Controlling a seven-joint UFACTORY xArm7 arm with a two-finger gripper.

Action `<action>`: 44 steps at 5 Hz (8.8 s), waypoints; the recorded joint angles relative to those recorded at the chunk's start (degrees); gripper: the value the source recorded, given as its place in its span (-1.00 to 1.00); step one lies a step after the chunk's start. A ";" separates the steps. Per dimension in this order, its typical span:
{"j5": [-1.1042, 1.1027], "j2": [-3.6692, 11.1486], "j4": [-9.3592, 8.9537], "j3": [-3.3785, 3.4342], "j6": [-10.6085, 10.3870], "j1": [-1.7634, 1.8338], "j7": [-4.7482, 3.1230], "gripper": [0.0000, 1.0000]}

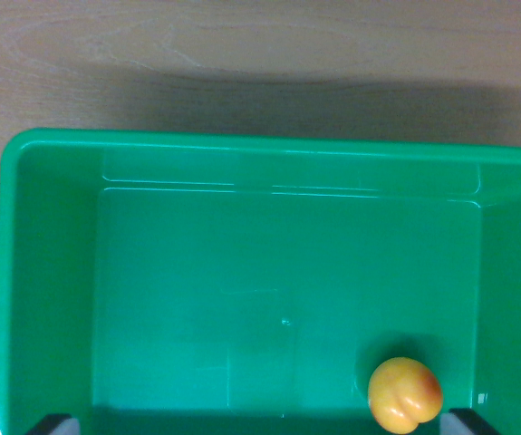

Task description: Pick fruit

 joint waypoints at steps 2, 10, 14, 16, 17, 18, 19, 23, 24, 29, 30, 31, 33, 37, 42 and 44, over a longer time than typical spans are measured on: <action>-0.41 0.26 -1.33 -0.27 -1.40 -0.16 -0.43 -1.00; -2.73 1.73 -8.87 -1.77 -9.33 -1.09 -2.86 -1.00; -4.18 2.64 -13.56 -2.70 -14.27 -1.67 -4.38 -1.00; -4.91 3.10 -15.92 -3.18 -16.76 -1.96 -5.14 -1.00; -5.71 3.60 -18.51 -3.69 -19.48 -2.28 -5.98 -1.00; -5.71 3.60 -18.51 -3.69 -19.48 -2.28 -5.98 -1.00; -6.50 4.11 -21.09 -4.21 -22.20 -2.60 -6.81 -1.00; -8.06 5.09 -26.16 -5.22 -27.53 -3.22 -8.45 -1.00; -8.06 5.09 -26.16 -5.22 -27.53 -3.22 -8.45 -1.00; -10.36 6.54 -33.62 -6.71 -35.38 -4.14 -10.85 -1.00; -10.36 6.54 -33.62 -6.71 -35.38 -4.14 -10.85 -1.00; -11.07 6.99 -35.93 -7.17 -37.81 -4.43 -11.60 -1.00; -11.71 7.40 -38.00 -7.58 -39.99 -4.68 -12.27 -1.00; -12.91 8.15 -41.88 -8.35 -44.08 -5.16 -13.52 -1.00; -13.87 8.76 -45.00 -8.98 -47.35 -5.54 -14.53 -1.00; -14.24 8.99 -46.21 -9.22 -48.62 -5.69 -14.92 -1.00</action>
